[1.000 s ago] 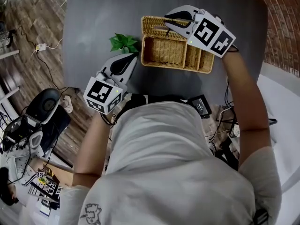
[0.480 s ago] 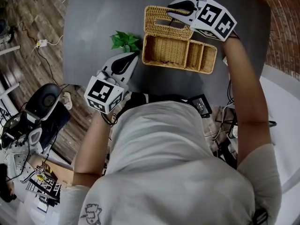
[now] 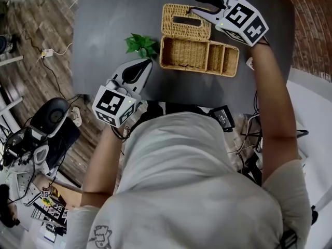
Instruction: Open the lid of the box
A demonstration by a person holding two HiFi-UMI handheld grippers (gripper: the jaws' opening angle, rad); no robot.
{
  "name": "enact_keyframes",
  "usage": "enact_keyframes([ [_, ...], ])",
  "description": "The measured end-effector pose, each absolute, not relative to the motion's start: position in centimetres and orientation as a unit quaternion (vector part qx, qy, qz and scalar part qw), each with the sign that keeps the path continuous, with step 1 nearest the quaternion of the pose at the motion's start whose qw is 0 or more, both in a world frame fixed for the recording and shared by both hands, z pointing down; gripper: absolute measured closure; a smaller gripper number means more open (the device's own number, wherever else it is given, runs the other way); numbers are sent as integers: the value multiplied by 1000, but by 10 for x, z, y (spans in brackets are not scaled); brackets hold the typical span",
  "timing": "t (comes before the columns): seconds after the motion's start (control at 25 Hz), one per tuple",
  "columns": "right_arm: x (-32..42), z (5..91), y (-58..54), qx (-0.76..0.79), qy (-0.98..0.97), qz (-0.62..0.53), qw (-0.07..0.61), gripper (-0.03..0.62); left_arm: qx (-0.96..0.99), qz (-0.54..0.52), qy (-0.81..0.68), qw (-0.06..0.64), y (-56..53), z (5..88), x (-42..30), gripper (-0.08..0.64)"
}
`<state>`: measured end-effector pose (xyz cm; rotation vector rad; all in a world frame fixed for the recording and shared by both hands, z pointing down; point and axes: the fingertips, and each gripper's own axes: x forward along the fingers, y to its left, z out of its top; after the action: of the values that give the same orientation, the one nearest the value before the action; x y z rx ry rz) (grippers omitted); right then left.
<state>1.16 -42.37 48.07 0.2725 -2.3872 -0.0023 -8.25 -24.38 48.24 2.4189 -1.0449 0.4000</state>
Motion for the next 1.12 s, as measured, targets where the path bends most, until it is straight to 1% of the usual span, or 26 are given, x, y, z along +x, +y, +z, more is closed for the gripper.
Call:
enact_keyframes([
  [0.32,21,439,-377,183,-920,-7,347,459,903,134,-355,199,-223,448,-96,548],
  [0.52,18,416,-309,216,-920,-1,328,459,919,121,-333,170,-191,416,-106,548],
  [0.68,7,417,-269,247,-919,8,306,462,930,111,-317,147,-177,408,-119,548],
  [1.12,-21,385,-165,318,-920,-6,228,513,950,66,-294,81,-129,362,-140,548],
])
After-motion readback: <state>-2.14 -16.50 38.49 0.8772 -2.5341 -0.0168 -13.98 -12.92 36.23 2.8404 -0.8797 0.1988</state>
